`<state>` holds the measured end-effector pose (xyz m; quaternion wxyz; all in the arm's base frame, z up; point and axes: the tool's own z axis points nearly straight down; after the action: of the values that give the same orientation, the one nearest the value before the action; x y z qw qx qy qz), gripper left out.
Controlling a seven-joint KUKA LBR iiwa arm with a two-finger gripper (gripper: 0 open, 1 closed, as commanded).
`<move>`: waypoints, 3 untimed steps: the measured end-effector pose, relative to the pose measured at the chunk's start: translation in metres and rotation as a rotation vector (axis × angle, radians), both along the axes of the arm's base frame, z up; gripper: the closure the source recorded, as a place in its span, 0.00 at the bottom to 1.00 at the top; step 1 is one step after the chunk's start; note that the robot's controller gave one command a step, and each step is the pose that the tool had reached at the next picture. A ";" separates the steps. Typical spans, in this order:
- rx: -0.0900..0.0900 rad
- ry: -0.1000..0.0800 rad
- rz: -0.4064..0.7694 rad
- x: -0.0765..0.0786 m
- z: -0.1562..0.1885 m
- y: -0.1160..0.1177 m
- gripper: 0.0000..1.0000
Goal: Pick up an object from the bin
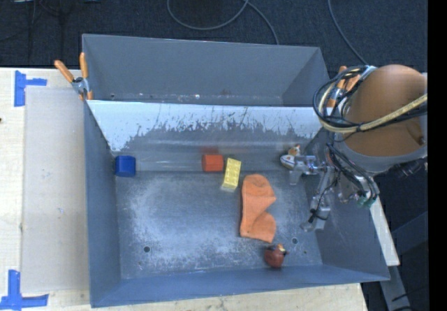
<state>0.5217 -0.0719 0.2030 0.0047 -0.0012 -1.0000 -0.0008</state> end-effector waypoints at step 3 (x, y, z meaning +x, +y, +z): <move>0.000 -0.002 0.050 0.005 -0.078 0.057 0.00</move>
Offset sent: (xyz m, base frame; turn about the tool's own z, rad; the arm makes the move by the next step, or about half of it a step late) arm 0.0449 0.0252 -0.0765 0.1017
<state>0.5269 -0.0152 0.1246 0.0035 0.0236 -0.9997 -0.0005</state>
